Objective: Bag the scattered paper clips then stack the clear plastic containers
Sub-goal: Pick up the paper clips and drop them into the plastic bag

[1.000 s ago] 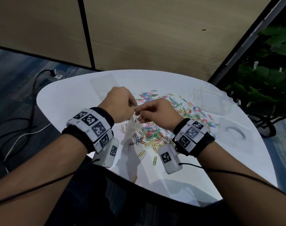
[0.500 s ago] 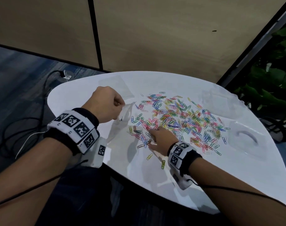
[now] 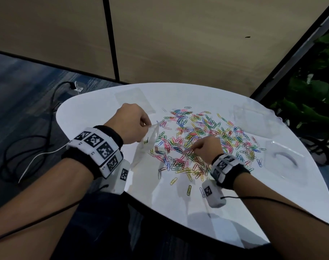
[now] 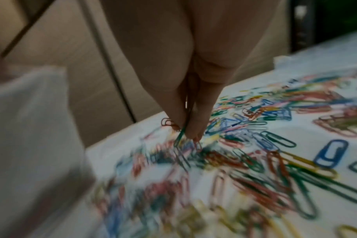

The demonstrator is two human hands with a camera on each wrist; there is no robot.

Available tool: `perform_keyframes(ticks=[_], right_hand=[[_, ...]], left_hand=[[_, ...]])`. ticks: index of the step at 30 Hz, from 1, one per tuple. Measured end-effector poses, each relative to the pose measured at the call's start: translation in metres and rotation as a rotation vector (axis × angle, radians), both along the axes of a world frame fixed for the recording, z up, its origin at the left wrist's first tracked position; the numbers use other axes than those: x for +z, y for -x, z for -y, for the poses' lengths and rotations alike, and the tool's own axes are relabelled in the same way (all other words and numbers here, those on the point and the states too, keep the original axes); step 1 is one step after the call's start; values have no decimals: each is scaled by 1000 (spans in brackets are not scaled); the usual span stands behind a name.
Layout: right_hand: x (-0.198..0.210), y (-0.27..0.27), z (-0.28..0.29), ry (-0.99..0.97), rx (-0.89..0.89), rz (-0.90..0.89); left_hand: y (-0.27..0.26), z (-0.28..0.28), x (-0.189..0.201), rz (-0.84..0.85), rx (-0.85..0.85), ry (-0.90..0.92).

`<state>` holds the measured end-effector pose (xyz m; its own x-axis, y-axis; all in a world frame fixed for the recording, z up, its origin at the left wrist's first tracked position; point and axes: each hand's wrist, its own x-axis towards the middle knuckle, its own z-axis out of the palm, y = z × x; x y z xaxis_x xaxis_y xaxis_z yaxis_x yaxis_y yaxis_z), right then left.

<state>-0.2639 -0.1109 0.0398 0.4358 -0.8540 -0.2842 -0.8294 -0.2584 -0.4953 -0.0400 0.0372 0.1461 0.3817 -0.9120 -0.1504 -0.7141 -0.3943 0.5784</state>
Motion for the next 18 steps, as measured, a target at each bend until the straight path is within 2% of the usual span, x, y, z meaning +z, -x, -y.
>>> perform_keyframes(ticks=[4, 7, 10, 18], right_hand=[[38, 6, 10, -482, -351, 586], [67, -6, -1, -743, -363, 848], [80, -22, -21, -901, -303, 912], [70, -55, -57, -809, -329, 851]], left_hand=[[3, 3, -2, -20, -9, -24], [7, 7, -5, -27, -17, -31], [15, 11, -6, -41, -36, -28], [35, 15, -5, -28, -116, -6]])
